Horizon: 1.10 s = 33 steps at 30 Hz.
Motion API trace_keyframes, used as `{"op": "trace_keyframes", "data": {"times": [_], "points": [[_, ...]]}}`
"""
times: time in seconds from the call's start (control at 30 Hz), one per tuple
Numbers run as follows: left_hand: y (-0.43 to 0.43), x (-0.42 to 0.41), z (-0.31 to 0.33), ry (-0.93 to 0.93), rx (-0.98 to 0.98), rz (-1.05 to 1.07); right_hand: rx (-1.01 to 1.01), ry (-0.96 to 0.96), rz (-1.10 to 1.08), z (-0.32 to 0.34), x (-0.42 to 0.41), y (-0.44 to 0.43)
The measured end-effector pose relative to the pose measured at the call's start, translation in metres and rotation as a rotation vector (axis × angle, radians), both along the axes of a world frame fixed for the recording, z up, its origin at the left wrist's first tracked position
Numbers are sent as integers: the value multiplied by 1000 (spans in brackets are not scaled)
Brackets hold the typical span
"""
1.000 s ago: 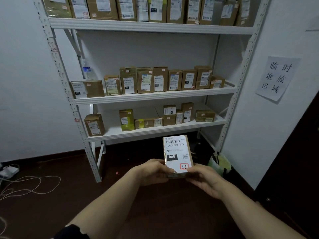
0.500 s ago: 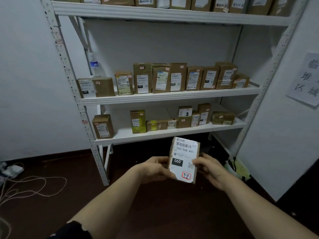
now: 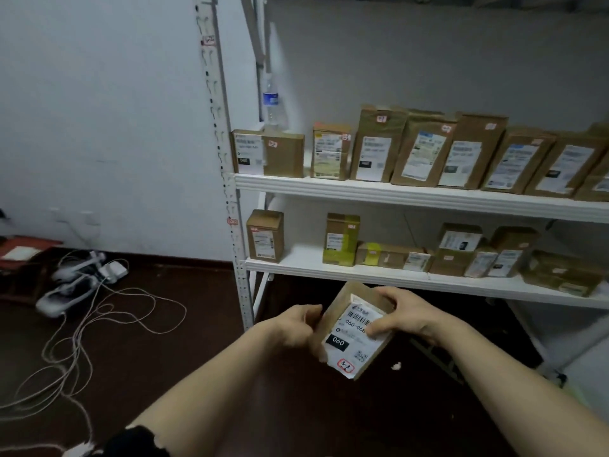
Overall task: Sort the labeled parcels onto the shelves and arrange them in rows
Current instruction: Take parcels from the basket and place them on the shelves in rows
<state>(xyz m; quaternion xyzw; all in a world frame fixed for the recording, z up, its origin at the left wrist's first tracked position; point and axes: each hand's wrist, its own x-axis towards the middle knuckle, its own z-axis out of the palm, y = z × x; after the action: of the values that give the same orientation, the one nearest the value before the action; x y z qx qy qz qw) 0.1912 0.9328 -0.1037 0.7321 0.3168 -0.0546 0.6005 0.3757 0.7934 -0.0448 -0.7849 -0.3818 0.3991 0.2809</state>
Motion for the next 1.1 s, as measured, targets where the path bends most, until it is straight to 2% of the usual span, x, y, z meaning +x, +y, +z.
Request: {"op": "trace_keyframes", "data": {"times": [0.13, 0.2, 0.33, 0.47, 0.8, 1.1], "points": [[61, 25, -10, 102, 34, 248, -31, -243, 98, -24, 29, 87], [96, 37, -13, 196, 195, 325, -32, -326, 123, -36, 45, 129], [160, 54, -13, 402, 634, 223, -45, -525, 210, -54, 67, 203], [217, 65, -27, 483, 867, 163, -84, -672, 284, -74, 79, 266], [364, 105, -66, 446, 1106, 55, -153, -636, 239, -140, 97, 397], [418, 115, -108, 421, 1155, -146, -171, -623, 226, -196, 95, 444]]}}
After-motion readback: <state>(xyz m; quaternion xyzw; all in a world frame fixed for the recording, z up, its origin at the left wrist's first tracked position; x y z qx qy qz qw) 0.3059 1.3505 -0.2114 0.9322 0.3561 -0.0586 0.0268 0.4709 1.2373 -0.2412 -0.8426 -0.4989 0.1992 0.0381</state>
